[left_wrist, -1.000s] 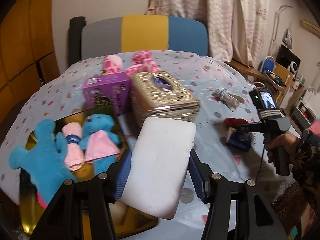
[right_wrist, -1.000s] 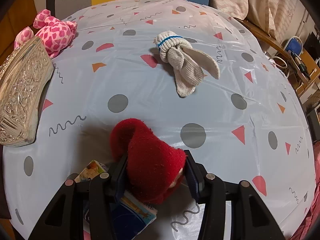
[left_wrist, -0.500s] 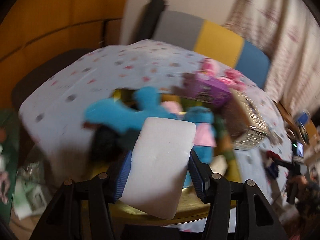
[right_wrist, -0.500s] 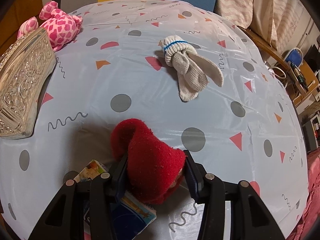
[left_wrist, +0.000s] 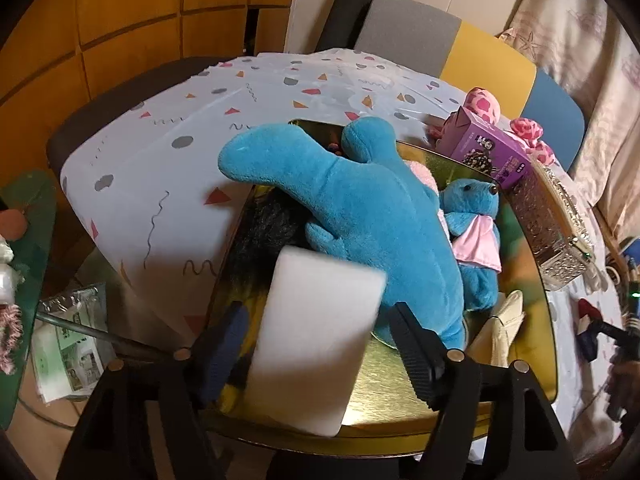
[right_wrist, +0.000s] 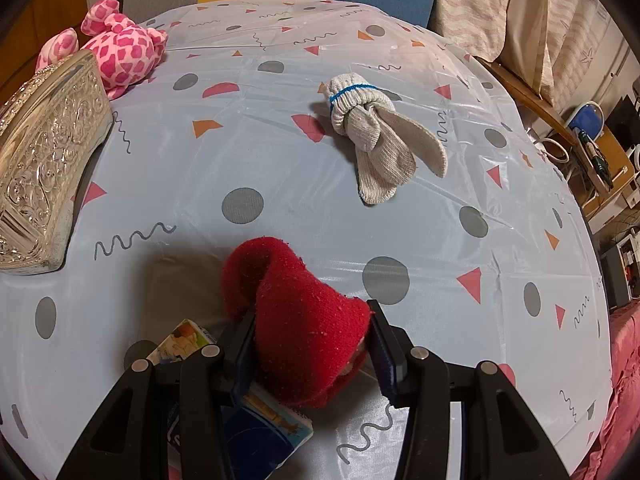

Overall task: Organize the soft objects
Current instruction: 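Carry the white sponge over the gold tray with the left tool while the right tool holds the hat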

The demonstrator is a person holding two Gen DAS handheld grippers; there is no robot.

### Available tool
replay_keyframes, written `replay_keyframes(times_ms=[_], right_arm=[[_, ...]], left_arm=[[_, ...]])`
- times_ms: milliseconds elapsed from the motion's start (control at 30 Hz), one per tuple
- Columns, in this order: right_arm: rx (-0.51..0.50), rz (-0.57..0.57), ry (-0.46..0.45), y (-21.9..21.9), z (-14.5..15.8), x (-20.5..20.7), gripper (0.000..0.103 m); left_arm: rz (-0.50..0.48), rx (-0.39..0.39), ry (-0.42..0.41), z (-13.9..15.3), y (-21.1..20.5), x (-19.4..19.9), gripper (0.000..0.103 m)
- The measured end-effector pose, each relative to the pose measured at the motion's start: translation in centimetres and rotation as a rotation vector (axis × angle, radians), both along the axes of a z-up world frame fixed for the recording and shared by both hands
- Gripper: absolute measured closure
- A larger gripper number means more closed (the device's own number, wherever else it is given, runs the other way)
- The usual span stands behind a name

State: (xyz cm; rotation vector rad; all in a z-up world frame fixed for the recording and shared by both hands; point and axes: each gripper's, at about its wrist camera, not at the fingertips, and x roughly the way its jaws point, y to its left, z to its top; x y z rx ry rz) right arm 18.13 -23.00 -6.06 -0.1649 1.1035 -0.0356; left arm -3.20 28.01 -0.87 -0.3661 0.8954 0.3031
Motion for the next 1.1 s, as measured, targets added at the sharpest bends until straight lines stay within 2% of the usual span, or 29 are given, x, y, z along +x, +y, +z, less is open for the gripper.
replay_keyframes(times_ms=[100,233,267,500,600,833,1100], right_arm=[[-0.006,0.002,-0.001,0.1,0.0,0.0,0.054],[-0.006,0.000,0.000,0.1,0.0,0.0,0.055],[-0.002,0.002,0.001,0.1,0.0,0.0,0.058],[-0.067,0.032,0.002,1.5,0.1,-0.3,0.070],[-0.056,0.015,0.009,1.3,0.2,-0.3,0.071],[0.036,-0.051,0.023,0.0,1.0,-0.1,0.073],[0.169,-0.116,-0.081,-1.1,4.6,-1.0,0.073]], left_arm=[[0.010,0.040,-0.013,0.4,0.0,-0.1,0.030],[0.050,0.152,-0.043,1.5,-0.3,-0.5,0.030],[0.053,0.164,-0.054,1.8,-0.4,-0.5,0.030],[-0.009,0.162,-0.079,2.8,-2.4,0.2,0.030],[-0.046,0.176,-0.095,3.5,-3.8,0.6,0.029],[-0.110,0.193,-0.108,4.0,-6.0,1.2,0.028],[-0.125,0.195,-0.093,3.6,-6.5,1.4,0.028]])
